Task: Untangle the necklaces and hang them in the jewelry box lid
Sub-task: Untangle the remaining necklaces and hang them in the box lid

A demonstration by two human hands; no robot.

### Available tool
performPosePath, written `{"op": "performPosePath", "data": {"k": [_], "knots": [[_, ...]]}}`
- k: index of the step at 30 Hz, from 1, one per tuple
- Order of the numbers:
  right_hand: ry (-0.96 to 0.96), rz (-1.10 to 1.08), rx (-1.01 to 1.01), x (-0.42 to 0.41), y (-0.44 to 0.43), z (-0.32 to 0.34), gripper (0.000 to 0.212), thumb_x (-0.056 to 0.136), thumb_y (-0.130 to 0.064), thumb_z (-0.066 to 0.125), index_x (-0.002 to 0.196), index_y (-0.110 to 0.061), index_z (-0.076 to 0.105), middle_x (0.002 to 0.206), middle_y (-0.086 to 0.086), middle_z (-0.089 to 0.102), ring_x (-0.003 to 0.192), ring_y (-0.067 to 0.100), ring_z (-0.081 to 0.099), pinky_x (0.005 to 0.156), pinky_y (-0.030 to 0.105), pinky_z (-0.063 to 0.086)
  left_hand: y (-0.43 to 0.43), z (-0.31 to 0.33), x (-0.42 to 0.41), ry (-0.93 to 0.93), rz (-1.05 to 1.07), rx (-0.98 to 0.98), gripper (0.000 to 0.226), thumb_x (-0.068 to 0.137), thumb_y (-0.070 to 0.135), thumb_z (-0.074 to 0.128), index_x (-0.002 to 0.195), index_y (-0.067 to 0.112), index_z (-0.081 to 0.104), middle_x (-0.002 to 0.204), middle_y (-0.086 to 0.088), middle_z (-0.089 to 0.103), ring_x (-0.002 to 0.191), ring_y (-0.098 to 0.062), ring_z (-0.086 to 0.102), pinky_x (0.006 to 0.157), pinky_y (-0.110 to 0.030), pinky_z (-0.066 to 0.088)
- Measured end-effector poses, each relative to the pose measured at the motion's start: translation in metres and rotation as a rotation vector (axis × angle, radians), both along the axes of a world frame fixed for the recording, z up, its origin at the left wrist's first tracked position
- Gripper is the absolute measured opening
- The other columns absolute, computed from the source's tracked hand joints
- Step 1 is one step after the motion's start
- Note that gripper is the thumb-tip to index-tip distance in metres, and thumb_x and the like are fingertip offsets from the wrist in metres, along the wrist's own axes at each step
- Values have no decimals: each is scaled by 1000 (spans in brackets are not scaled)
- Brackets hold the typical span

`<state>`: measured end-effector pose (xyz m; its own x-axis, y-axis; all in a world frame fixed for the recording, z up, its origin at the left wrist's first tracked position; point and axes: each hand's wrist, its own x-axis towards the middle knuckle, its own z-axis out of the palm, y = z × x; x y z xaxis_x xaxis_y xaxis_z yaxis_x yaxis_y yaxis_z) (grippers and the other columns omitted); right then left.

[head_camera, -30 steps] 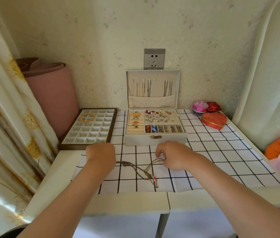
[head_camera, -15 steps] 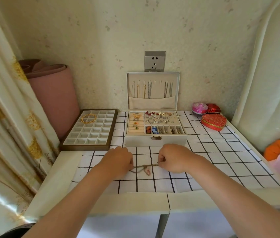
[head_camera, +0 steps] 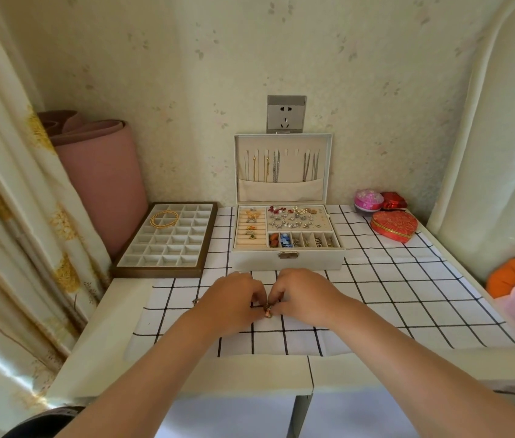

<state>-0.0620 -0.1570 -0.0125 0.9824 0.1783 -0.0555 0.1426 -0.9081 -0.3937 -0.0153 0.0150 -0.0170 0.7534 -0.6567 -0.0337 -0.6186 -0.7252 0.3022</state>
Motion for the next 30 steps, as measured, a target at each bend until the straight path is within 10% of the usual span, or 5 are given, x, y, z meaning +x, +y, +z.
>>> {"op": "performPosePath", "data": {"k": [15,23,30], "knots": [[109,-192,877,-11,1,32,5,96,-3,59,98,-6,63,80,8,72,73,20,70,80,39,58,9,39,-13,667,239,-775,11,92,4,65,101,9,68,81,-4,76,73,-16,68,80,-28,59],[-216,-291,700,-27,7,27,16,86,-15,74,89,-32,74,96,-11,72,92,4,66,75,20,51,11,44,-32,759,268,-855,7,91,6,67,95,3,73,81,-10,72,67,-17,61,75,-33,61],[-211,-201,705,-32,7,35,13,87,-16,73,87,-27,79,74,-18,72,63,-2,59,64,16,47,11,43,-30,721,300,-850,14,95,11,63,91,4,75,77,-7,72,63,-14,60,75,-34,61]]}}
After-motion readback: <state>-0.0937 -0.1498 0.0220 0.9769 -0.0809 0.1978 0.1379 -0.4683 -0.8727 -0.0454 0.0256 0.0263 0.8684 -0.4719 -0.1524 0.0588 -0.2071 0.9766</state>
